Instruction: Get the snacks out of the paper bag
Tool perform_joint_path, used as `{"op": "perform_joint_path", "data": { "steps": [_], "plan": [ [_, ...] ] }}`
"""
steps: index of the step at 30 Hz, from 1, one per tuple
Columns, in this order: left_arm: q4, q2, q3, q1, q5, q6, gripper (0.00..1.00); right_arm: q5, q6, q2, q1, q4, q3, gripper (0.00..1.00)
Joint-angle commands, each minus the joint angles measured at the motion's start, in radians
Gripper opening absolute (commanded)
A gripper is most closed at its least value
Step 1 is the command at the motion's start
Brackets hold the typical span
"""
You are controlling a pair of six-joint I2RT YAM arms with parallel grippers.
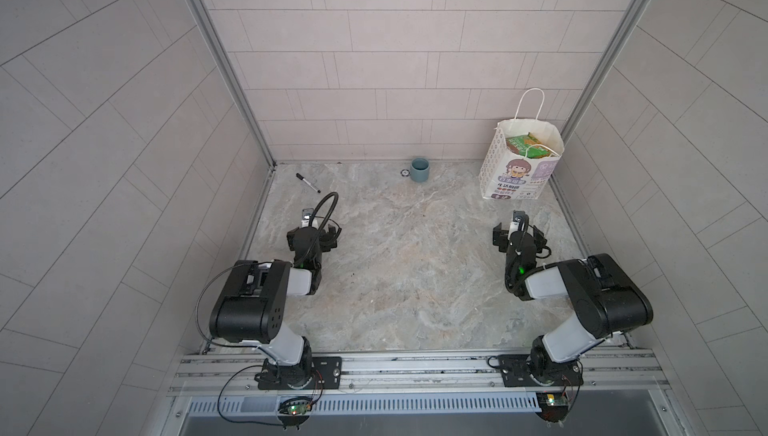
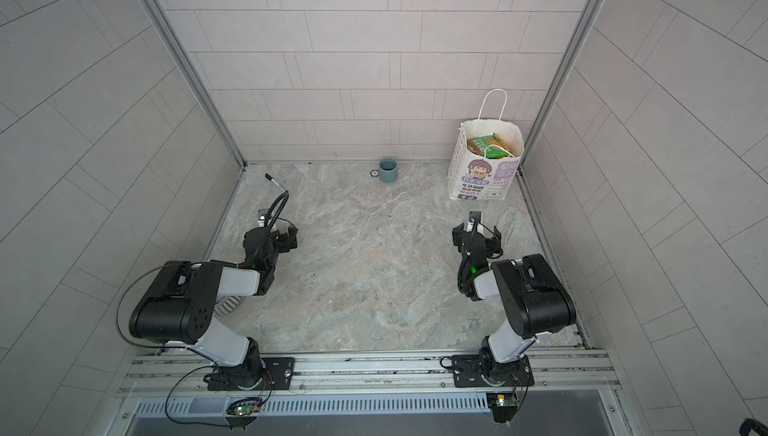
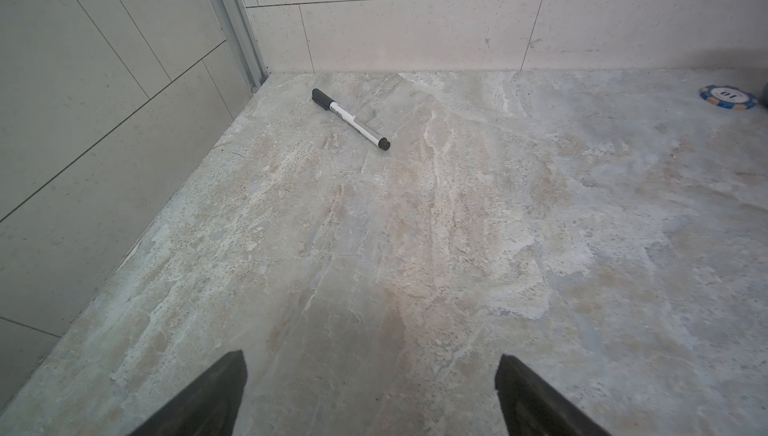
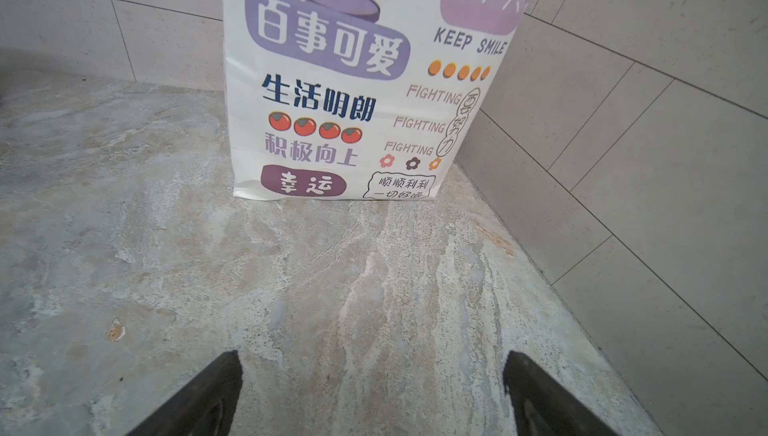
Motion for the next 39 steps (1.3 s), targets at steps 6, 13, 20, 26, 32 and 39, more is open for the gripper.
{"op": "perform_joint_path", "data": {
  "steps": [6, 13, 20, 26, 32, 39],
  "plan": [
    [0.022, 0.006, 0.012, 0.004, 0.009, -0.008, 1.0, 0.018, -0.003, 0.004, 0.005, 0.013, 0.0, 1.0],
    [0.017, 0.008, 0.015, 0.005, 0.009, -0.008, 1.0, 0.018, -0.004, 0.005, 0.006, 0.013, 0.003, 1.0],
    [0.0, -0.036, 0.008, -0.01, -0.004, 0.005, 1.0, 0.045, -0.022, 0.006, 0.022, 0.065, -0.019, 1.0],
    [-0.13, -0.276, 0.006, -0.154, -0.212, 0.098, 0.99, 0.053, -0.067, -0.342, 0.092, -0.275, 0.034, 0.99],
    [-0.351, -0.428, 0.19, -0.181, -0.046, -0.158, 0.93, -0.154, 0.453, -0.451, 0.003, -0.621, 0.213, 0.98],
    [-0.686, -0.193, 0.61, -0.304, 0.142, -0.256, 0.8, -0.254, 0.581, -0.389, -0.093, -0.857, 0.399, 0.63]
  ]
}}
